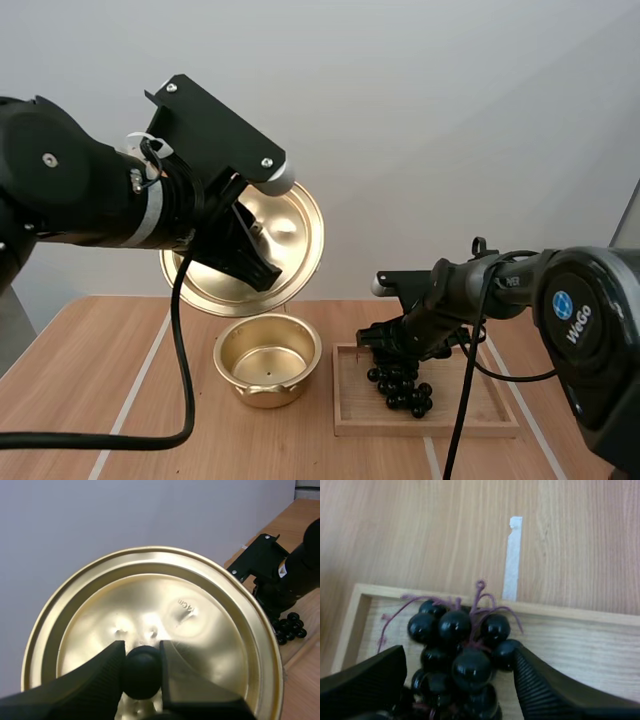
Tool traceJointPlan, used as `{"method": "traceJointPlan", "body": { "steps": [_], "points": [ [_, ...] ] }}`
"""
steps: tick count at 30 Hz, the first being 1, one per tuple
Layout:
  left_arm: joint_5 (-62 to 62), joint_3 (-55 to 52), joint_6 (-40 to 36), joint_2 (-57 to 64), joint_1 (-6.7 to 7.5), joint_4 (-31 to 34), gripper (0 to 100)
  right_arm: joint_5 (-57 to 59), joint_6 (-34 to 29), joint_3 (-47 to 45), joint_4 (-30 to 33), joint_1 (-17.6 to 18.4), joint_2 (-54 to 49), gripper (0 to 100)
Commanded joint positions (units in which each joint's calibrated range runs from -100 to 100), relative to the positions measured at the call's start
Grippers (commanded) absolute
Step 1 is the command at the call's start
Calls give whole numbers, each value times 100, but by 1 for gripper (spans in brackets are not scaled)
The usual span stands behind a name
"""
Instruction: Open the lid, put the grape in the pot, and close it
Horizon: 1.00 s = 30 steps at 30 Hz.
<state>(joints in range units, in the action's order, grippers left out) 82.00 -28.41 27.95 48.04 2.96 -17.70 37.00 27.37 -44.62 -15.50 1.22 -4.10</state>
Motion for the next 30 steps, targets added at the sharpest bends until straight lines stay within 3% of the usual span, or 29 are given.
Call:
{"method": "traceJointPlan", "body": {
  "steps": [1, 17, 22, 26, 27, 30],
  "points": [
    [88, 15, -58, 39, 10, -167, 0, -36, 56, 100, -129, -17, 304, 100],
    [142, 15, -58, 39, 10, -166, 0, 163, 95, 112, -140, -17, 614, 100],
    [142, 15, -58, 39, 10, -166, 0, 383, 121, 112, -140, -17, 614, 60],
    [142, 15, -58, 39, 10, -166, 0, 405, 183, 112, -140, -17, 614, 8],
    [142, 15, -58, 39, 10, -166, 0, 437, 183, 112, -140, -17, 614, 0],
    [142, 15, -58, 39, 10, -166, 0, 608, 183, 112, -140, -17, 614, 0]
  ]
}}
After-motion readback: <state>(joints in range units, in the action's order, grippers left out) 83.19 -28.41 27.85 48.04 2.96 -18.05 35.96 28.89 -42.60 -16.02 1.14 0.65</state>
